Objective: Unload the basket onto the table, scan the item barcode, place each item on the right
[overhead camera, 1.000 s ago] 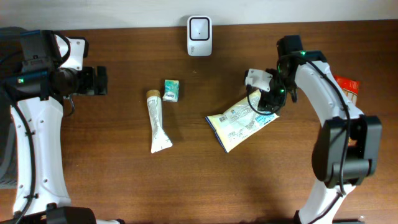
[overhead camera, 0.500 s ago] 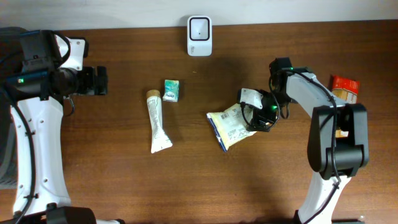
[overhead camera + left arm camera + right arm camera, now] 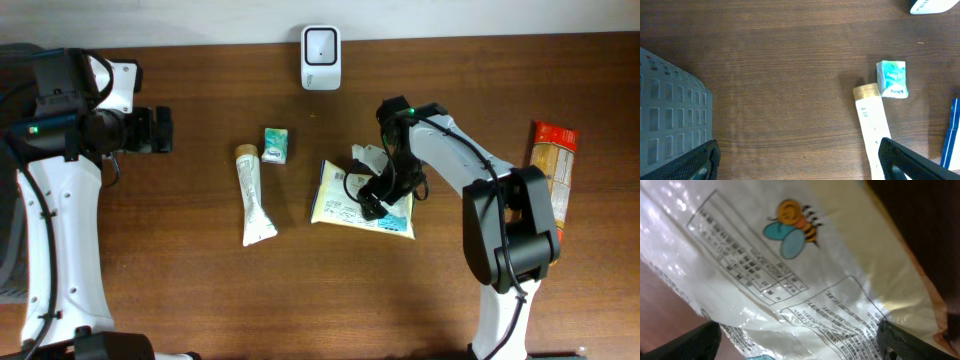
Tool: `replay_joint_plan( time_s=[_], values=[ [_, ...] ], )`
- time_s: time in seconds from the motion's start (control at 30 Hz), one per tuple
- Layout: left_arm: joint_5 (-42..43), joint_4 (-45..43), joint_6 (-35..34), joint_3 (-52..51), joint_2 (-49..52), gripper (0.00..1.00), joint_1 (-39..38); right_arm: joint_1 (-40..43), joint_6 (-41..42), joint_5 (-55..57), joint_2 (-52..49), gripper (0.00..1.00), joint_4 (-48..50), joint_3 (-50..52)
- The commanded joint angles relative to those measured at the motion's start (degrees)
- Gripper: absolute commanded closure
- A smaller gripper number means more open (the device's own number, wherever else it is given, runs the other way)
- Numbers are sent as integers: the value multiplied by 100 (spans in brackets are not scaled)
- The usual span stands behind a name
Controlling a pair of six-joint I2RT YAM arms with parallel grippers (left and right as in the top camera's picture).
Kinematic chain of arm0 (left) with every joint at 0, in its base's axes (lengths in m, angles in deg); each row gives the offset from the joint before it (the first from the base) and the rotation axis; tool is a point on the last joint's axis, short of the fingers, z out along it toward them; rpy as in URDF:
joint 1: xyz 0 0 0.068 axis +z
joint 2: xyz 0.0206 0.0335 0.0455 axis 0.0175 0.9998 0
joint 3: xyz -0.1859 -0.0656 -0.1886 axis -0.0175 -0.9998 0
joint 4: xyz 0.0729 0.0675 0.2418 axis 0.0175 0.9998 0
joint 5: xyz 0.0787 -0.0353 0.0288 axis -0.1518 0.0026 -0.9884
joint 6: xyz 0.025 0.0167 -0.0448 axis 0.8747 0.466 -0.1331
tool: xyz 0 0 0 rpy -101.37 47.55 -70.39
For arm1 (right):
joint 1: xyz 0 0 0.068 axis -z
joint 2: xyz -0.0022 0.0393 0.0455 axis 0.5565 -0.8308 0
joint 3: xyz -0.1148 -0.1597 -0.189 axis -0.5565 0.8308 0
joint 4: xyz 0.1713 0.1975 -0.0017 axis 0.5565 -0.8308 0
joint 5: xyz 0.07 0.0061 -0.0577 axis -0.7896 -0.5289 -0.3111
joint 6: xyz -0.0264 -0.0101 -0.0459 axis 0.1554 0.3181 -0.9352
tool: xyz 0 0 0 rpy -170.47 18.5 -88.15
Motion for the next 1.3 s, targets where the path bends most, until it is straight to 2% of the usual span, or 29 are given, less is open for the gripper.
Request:
replay_joint_plan(
  time_s=[0.0,0.17,0.23,0.43,0.77,0.8,0.83,0.87,0.93,0.97,1.1,1.17,1.27],
  values=[
    [-22,-4,74,7,-140,1,4,-63,-1014,363,-98,1,-39,-79],
    [-22,-4,74,7,-140,1,4,-358,-1377,2065,109,1,640,-103],
    [-22,-4,74,7,-140,1,4,-378,-1880,2188,304,1,684,-105],
    [-22,-4,74,7,-140,1,4,-216,-3331,1755,278,1,780,-74],
    [-22,-4,74,7,-140,1,4,7,-3552,841,-503,1,831,-39],
    [-22,-4,74,7,-140,1,4,7,-3552,846,-623,22,802,-39],
    [-22,-4,74,7,-140,1,4,2,-3543,833,-693,53,728,-39],
    [-22,-4,74,7,-140,1,4,2,-3526,717,-734,72,592,-39],
    [-22,-4,74,7,-140,1,4,2,-3504,555,-732,93,459,-42],
    [-22,-4,74,7,-140,1,4,2,-3215,546,-732,96,442,-42],
    [-22,-4,74,7,-140,1,4,2,-2041,179,-732,96,444,-44],
    [-22,-4,74,7,-140,1,4,4,-848,109,-732,96,448,-46],
    [-22,-4,74,7,-140,1,4,2,-341,120,-732,96,476,-46]
  ],
)
